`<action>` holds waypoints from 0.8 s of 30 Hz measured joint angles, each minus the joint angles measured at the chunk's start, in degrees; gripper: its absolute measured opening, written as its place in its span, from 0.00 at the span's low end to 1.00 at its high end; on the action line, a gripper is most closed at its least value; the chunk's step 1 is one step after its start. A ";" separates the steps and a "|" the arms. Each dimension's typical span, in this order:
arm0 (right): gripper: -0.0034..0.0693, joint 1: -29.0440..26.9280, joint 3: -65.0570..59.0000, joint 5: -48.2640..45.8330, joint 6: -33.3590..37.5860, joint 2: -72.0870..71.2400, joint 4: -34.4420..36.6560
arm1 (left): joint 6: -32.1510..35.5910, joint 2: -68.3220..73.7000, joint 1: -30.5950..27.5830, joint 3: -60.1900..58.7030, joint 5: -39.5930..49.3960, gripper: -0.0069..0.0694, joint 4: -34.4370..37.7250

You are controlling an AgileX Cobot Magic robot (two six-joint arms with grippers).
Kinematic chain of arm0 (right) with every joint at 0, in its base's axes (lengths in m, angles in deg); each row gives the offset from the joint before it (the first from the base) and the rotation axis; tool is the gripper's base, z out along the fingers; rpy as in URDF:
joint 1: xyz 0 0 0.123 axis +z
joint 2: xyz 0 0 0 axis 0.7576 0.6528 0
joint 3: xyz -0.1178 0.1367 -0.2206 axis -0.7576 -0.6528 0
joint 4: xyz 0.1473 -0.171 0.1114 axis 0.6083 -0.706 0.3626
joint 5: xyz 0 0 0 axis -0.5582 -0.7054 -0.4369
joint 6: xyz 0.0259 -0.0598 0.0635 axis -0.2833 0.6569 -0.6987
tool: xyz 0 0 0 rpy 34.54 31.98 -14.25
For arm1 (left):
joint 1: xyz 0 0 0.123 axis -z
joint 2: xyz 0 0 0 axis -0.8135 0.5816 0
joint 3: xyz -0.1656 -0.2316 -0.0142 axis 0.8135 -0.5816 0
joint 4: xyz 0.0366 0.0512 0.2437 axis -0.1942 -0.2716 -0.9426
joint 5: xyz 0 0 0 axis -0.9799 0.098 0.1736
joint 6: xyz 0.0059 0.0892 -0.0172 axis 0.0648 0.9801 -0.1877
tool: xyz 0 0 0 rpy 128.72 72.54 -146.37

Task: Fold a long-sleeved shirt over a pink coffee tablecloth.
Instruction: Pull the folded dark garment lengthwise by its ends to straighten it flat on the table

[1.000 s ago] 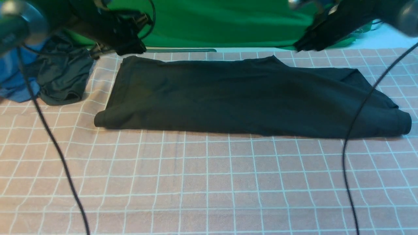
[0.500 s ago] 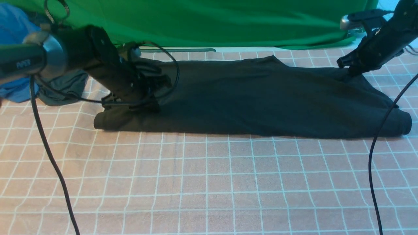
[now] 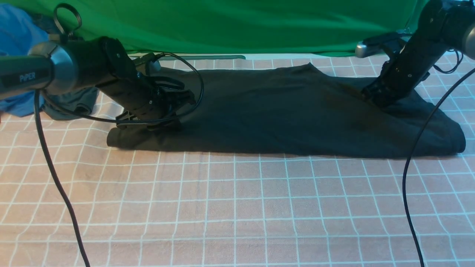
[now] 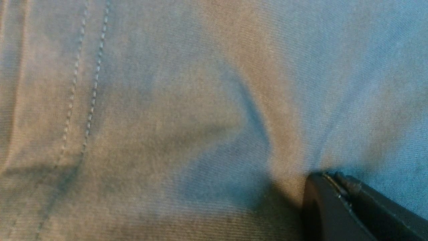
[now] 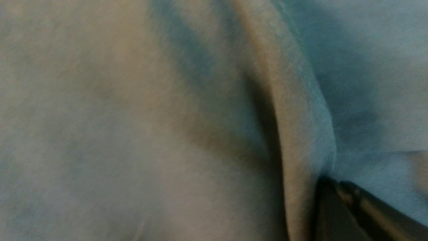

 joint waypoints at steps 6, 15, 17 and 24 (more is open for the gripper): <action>0.44 0.68 0.00 1.74 1.37 0.00 -0.05 | 0.00 0.00 0.00 0.00 0.00 0.11 0.06; 0.62 1.13 0.00 5.74 4.10 0.11 -0.05 | 0.00 0.00 0.00 0.00 0.00 0.11 0.06; 0.60 1.51 0.05 6.37 4.67 0.81 -0.05 | 0.00 0.00 0.00 0.00 -0.03 0.11 0.06; 0.16 1.91 0.12 6.49 5.89 1.09 0.16 | 0.22 0.00 0.00 0.00 -0.10 0.11 0.06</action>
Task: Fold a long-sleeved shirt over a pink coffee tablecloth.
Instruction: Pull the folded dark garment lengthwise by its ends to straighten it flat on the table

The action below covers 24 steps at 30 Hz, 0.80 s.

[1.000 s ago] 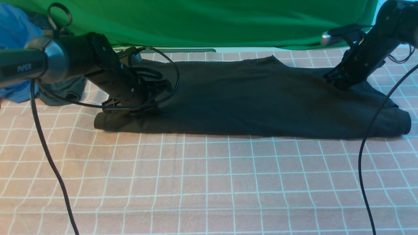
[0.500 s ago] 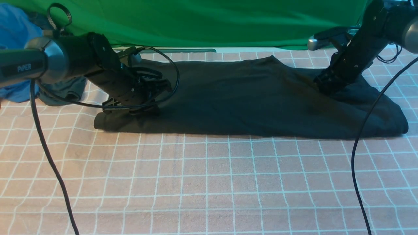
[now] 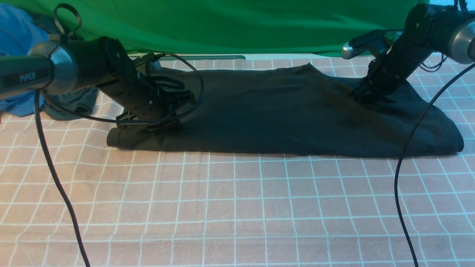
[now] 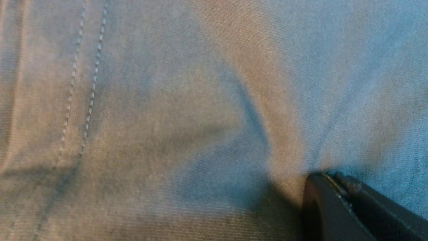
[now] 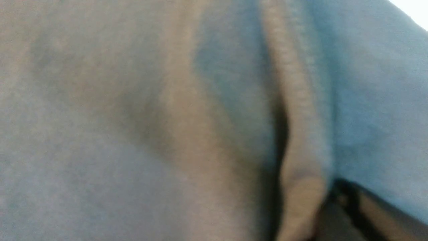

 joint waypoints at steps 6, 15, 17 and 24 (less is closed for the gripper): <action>0.10 0.04 0.20 -1.45 0.06 -1.73 -1.30 | 0.00 0.00 0.00 0.00 0.00 0.11 0.00; 0.10 0.04 1.21 0.25 -0.18 -5.02 -2.85 | 0.73 0.00 0.00 0.00 -0.03 0.11 0.00; 0.10 0.04 1.21 0.25 -0.63 -4.96 -2.90 | 1.06 0.00 0.00 0.00 -0.03 0.11 0.00; 0.39 0.04 1.21 0.32 -2.84 -4.50 -1.44 | 1.10 0.00 0.00 0.00 -0.11 0.11 0.00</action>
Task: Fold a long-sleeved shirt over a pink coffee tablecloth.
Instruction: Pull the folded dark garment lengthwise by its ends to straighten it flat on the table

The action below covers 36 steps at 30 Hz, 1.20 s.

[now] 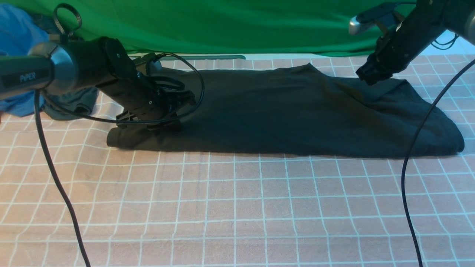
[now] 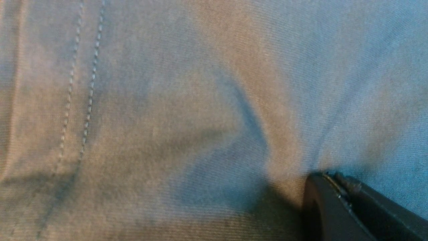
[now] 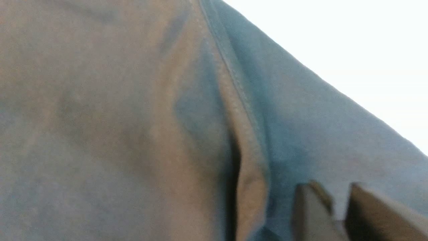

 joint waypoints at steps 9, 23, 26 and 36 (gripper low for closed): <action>0.55 0.00 0.00 0.14 -0.84 4.01 1.75 | 0.07 0.00 0.00 0.00 -0.09 0.11 0.01; 0.51 0.21 0.06 1.34 -0.51 5.31 5.85 | 0.08 0.00 0.00 0.00 -0.48 0.11 0.01; 0.36 0.55 0.20 1.68 0.06 5.50 6.11 | 0.08 0.00 0.00 0.00 -0.63 0.11 0.01; 0.10 1.03 2.13 1.45 1.22 5.09 4.09 | 0.08 0.00 0.00 0.00 -0.79 0.11 0.01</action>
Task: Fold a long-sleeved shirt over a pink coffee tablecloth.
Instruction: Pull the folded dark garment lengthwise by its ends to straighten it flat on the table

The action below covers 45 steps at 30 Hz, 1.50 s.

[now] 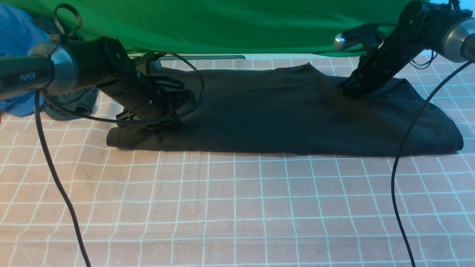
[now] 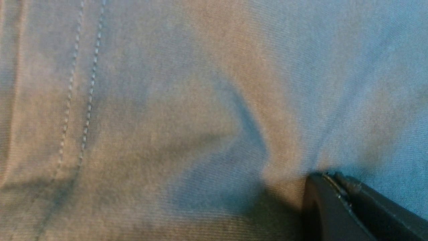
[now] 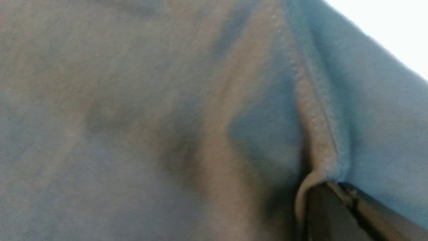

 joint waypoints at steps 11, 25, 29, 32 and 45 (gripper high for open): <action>0.10 -1.07 2.46 1.72 -0.05 -0.80 -3.46 | 0.05 0.00 0.00 0.00 -0.03 0.11 -0.39; 0.10 -0.86 2.41 11.59 -4.32 -0.80 -11.54 | 0.12 0.00 0.00 0.00 -0.28 0.11 -0.63; 0.15 -0.86 2.41 13.94 -4.32 -0.43 -12.19 | 0.12 0.00 0.00 0.00 -0.28 0.11 -0.68; 0.28 -0.97 2.41 13.94 -4.32 -0.28 -13.43 | 0.12 0.00 0.00 0.00 -0.28 0.11 -0.82; 0.46 -4.20 4.18 4.30 -10.08 0.65 -17.90 | 0.25 0.00 0.00 0.00 -0.28 0.11 -0.86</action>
